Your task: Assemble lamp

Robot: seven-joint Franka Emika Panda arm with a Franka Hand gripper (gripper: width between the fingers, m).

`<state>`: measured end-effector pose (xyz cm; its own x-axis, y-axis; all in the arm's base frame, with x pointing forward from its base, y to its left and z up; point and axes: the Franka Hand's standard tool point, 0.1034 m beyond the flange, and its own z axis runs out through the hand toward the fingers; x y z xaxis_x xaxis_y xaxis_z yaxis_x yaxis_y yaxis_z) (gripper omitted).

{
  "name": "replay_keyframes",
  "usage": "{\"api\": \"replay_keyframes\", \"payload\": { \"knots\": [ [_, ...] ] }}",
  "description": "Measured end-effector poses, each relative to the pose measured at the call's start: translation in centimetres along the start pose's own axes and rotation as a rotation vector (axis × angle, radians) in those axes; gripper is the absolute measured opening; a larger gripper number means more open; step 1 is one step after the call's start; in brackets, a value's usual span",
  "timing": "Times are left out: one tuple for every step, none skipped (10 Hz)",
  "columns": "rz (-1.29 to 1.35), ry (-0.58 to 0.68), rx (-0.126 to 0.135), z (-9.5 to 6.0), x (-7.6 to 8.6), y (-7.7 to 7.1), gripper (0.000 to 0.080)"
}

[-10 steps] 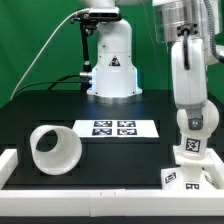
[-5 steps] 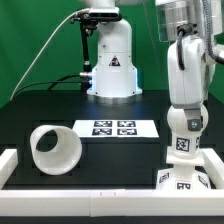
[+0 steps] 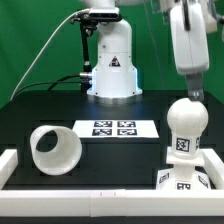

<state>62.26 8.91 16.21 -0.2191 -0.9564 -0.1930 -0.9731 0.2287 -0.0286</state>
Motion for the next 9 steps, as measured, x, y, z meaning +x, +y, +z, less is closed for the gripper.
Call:
{"api": "replay_keyframes", "payload": {
  "knots": [
    [-0.001,0.002,-0.004,0.2,0.0,0.1,0.0698],
    [-0.001,0.002,-0.004,0.2,0.0,0.1,0.0698],
    [-0.001,0.003,-0.005,0.3,0.0,0.1,0.0698],
    [-0.081,0.002,-0.015,0.2,0.5,0.2,0.0698],
    [-0.198,-0.002,-0.034,-0.3,1.9,0.1,0.0698],
    [-0.268,-0.007,-0.034,-1.1,3.0,-0.2,0.0698],
    [-0.365,-0.008,-0.028,-1.7,4.1,-0.2,0.0698],
    [-0.545,-0.009,-0.029,-2.2,5.7,-0.5,0.0698],
    [-0.669,-0.013,-0.039,-2.4,6.8,-0.7,0.0698]
  ]
}}
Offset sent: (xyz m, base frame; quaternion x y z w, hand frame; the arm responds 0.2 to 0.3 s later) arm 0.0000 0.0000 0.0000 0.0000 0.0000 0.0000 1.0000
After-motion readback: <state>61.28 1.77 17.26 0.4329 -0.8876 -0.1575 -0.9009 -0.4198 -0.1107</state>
